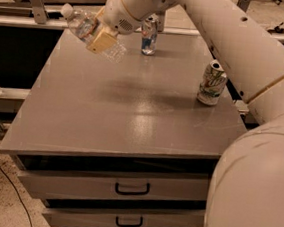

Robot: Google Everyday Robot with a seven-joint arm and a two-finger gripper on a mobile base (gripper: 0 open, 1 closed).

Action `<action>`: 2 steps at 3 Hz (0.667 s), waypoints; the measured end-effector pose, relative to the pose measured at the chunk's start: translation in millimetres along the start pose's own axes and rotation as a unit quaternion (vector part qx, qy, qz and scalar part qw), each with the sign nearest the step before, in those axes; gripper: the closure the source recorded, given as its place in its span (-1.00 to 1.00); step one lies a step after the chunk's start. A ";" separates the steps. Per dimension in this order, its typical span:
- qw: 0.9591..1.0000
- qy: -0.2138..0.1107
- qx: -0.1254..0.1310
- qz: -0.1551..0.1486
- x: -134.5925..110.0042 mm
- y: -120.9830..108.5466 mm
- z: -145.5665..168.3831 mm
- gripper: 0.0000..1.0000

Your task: Knock water bottle over

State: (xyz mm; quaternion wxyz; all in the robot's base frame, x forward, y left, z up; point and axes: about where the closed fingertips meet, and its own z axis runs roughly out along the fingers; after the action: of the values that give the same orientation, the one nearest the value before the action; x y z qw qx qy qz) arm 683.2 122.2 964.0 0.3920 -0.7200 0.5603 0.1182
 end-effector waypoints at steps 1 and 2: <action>0.996 0.074 -0.036 -0.028 23.9 16.3 3.9 1.00; 0.988 0.127 -0.071 -0.047 40.0 34.0 14.5 1.00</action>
Offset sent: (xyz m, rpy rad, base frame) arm -0.0223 -0.0325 -0.0729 -0.4678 0.0396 0.0606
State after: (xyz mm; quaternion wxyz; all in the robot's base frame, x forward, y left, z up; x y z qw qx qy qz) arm 670.2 101.5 915.3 0.2701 -0.7808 0.5615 0.0468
